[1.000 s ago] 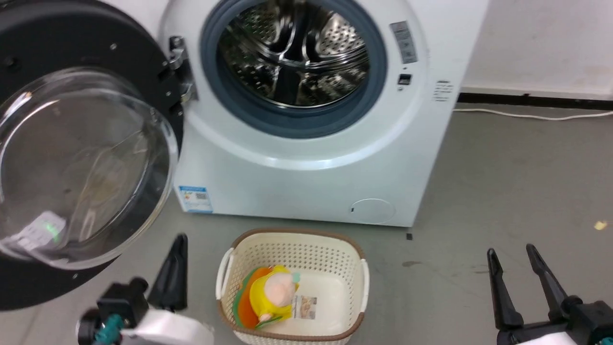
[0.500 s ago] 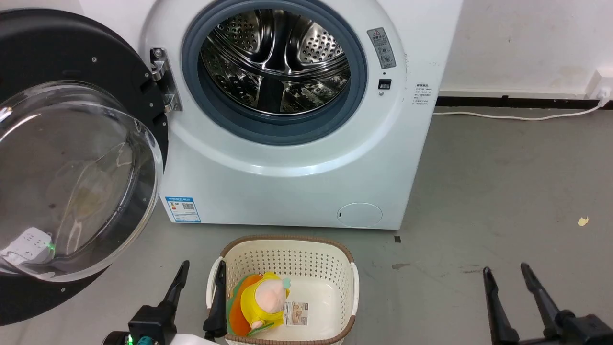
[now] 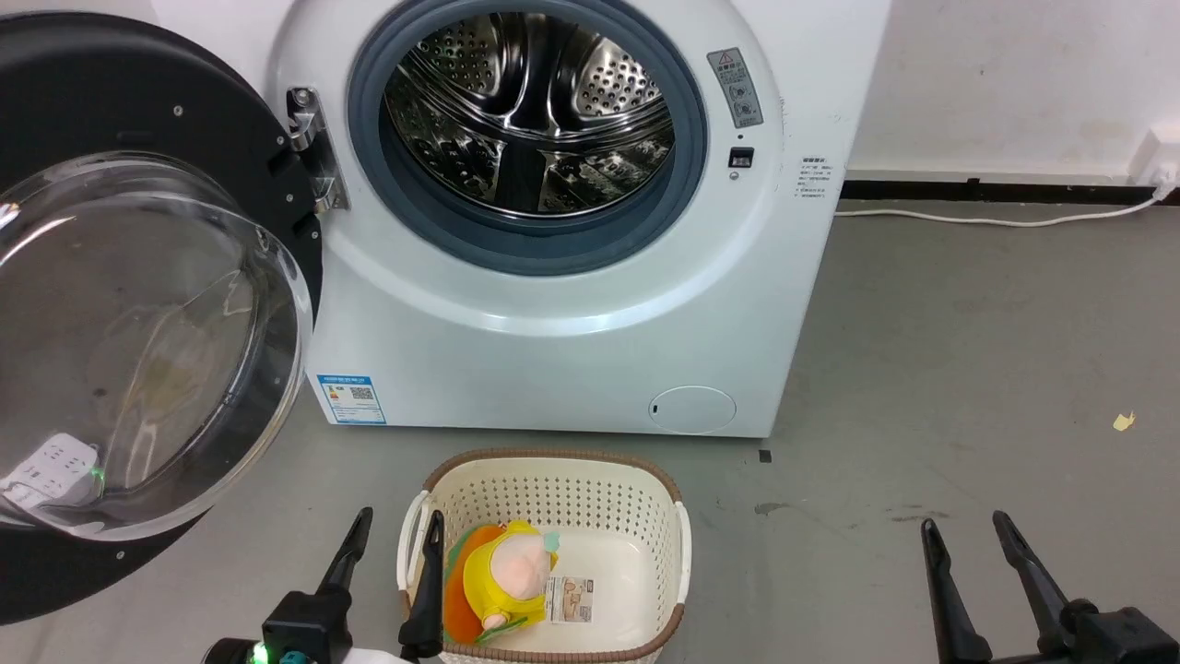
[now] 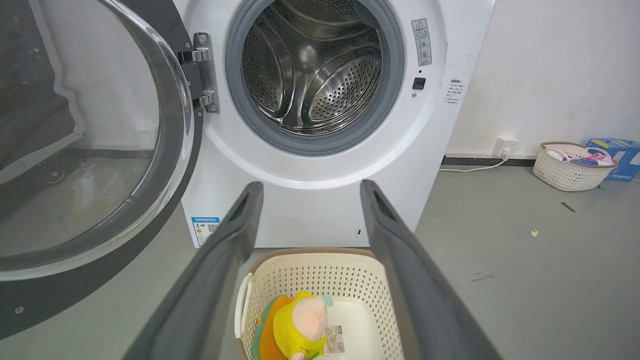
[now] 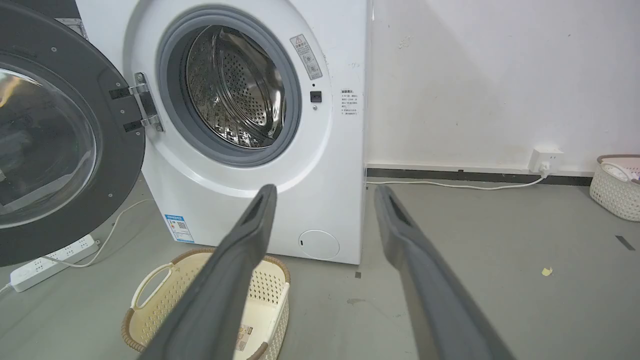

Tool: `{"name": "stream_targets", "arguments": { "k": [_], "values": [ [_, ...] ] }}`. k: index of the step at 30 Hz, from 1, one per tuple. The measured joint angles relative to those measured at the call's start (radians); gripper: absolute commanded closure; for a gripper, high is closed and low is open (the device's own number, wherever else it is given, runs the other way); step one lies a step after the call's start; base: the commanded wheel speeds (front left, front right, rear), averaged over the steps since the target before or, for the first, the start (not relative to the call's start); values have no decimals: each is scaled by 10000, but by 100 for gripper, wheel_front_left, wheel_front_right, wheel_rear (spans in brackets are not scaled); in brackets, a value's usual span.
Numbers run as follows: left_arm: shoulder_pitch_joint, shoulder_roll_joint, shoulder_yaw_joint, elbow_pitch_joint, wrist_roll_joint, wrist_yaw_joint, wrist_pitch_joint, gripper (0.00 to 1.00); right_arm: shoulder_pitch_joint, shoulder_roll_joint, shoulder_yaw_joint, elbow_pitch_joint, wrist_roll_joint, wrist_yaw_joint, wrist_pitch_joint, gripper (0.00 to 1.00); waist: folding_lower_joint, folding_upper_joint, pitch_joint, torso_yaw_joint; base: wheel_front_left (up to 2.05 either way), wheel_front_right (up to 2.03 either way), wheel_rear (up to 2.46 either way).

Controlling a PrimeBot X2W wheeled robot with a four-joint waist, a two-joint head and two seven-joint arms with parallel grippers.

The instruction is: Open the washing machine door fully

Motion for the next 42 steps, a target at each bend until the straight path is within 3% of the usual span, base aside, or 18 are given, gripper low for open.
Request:
{"name": "stream_targets", "arguments": {
  "k": [3,4,42],
  "values": [
    [0,-27,23,-4,27,-10,0,0,-1,0,10,6,0,0,0,0,0,0,11,9,0,0,0],
    [-1,-38,50,-12,12,-33,0,100,-1,0,15,8,0,0,0,100,0,0,14,12,0,0,0],
    [-47,-36,295,-349,311,15,686,100,-232,-2,132,-52,-217,-2,677,100,0,0,123,-48,0,0,0]
  ]
}}
